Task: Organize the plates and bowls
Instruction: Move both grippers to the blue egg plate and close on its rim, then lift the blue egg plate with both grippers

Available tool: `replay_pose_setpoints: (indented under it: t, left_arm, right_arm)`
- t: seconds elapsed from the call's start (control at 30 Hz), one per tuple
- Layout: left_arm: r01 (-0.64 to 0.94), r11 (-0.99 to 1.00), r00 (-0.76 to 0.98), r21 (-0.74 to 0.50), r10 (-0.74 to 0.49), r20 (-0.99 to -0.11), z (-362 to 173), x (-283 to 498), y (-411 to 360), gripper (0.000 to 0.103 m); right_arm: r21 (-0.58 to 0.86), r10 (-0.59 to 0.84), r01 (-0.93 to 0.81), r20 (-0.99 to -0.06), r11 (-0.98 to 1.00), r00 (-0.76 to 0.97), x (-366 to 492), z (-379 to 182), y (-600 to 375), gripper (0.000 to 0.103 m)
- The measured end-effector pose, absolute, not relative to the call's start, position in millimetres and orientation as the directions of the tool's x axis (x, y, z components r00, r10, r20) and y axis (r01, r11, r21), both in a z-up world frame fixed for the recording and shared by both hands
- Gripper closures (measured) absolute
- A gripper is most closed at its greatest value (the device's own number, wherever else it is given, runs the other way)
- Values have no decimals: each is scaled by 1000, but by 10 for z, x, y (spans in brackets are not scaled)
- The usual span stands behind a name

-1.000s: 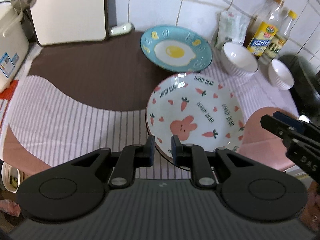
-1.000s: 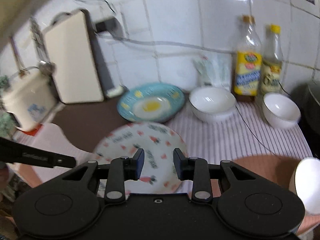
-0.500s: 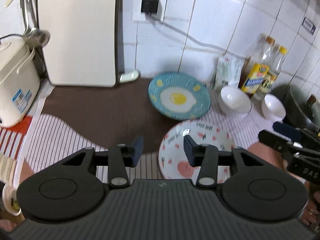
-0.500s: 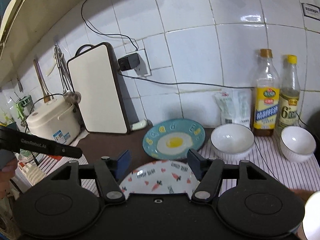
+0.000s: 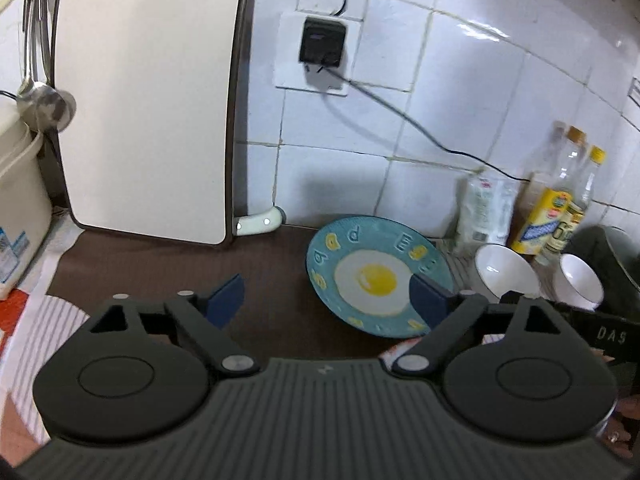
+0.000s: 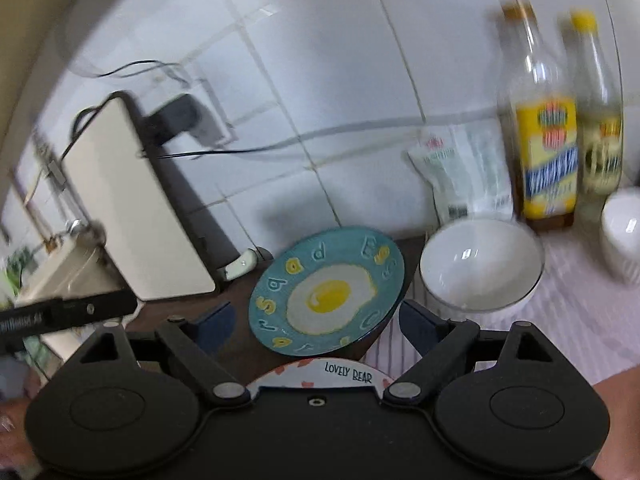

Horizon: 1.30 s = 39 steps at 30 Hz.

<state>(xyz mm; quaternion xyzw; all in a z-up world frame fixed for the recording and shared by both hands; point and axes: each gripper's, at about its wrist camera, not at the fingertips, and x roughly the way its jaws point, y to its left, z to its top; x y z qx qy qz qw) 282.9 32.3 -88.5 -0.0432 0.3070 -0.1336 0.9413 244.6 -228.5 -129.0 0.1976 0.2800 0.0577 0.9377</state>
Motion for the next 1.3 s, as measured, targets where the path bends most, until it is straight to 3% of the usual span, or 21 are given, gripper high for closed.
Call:
replay_pose_setpoints:
  t: [0.2,0.5,0.73,0.83,1.0,1.07,1.17,1.2,1.3]
  left_arm:
    - [218,965,791,-144,-261,-553,-1202,3191,305,9]
    - [281,938,761,-202,-346,-548,-1609,3731,224,9]
    - [259,935,713,-242,-354,-606,-1796,4206,199,13]
    - [281,936,683,-211,-350,-641,-1848,4361,140,28]
    - [292,931,642,-218,-359,-677,-1961,4533,70,49]
    - [286,928,624,-239,-370,-689,-2012,4577,63,53]
    - [222,928,575,-300,-373,-728,-2125,4689,138,64]
    - [217,921,578,-324,-389,-717,-2133,4693,180,67]
    - [225,902,570,-368,-428,-701,-2161,4683,256,72]
  right_arm:
    - [541,272,80,-538,837,798,2809,-1632,-2378,11]
    - [537,210,238,-642,809,738,3194,-1977,-2330,12]
    - [552,194,280,-649,786,735,3374,-2095,-2329,19]
    - [552,187,291,-652,782,735,3421,-2118,-2338,23]
    - [548,173,306,-655,778,735,3487,-2146,-2371,40]
    - [545,171,306,-657,780,735,3501,-2149,-2381,50]
    - [522,152,313,-668,793,729,3518,-2151,-2386,74]
    - [502,121,333,-676,799,727,3517,-2144,-2387,86]
    - [487,94,347,-676,801,731,3504,-2144,-2419,91]
